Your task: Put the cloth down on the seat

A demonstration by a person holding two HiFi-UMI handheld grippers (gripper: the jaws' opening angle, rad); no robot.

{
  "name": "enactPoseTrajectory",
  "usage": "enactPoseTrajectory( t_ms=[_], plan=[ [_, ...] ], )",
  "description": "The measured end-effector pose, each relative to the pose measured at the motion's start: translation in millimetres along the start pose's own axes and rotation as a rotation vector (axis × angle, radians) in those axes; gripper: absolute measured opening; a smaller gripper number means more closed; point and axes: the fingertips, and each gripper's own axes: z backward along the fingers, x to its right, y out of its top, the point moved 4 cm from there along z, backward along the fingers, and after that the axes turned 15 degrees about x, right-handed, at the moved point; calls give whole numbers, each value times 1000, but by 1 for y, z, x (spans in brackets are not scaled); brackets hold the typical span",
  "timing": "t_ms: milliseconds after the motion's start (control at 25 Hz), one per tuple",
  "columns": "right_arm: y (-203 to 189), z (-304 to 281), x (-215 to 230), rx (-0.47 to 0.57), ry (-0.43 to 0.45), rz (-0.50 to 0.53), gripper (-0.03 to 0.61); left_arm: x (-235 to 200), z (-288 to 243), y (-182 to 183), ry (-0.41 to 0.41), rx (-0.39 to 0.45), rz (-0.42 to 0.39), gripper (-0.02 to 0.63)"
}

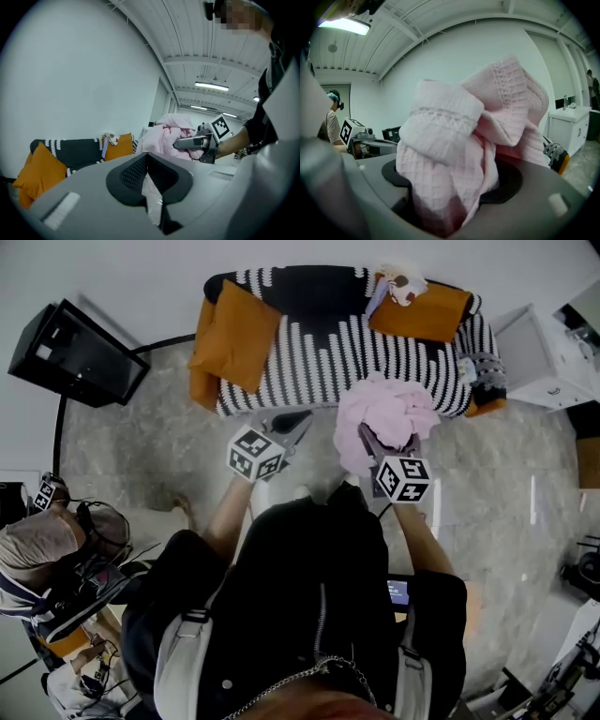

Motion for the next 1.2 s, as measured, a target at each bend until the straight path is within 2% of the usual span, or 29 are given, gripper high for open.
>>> enactPoseTrajectory(
  t_ms=[560,1200],
  plan=[
    [0,-1,-1,-20,-29,-6,404,-9,-12,-5,-37,-30,24,9],
    [13,-44,47,5,4,-24,403,-29,-70,-9,-31,-69,45,9]
  ],
)
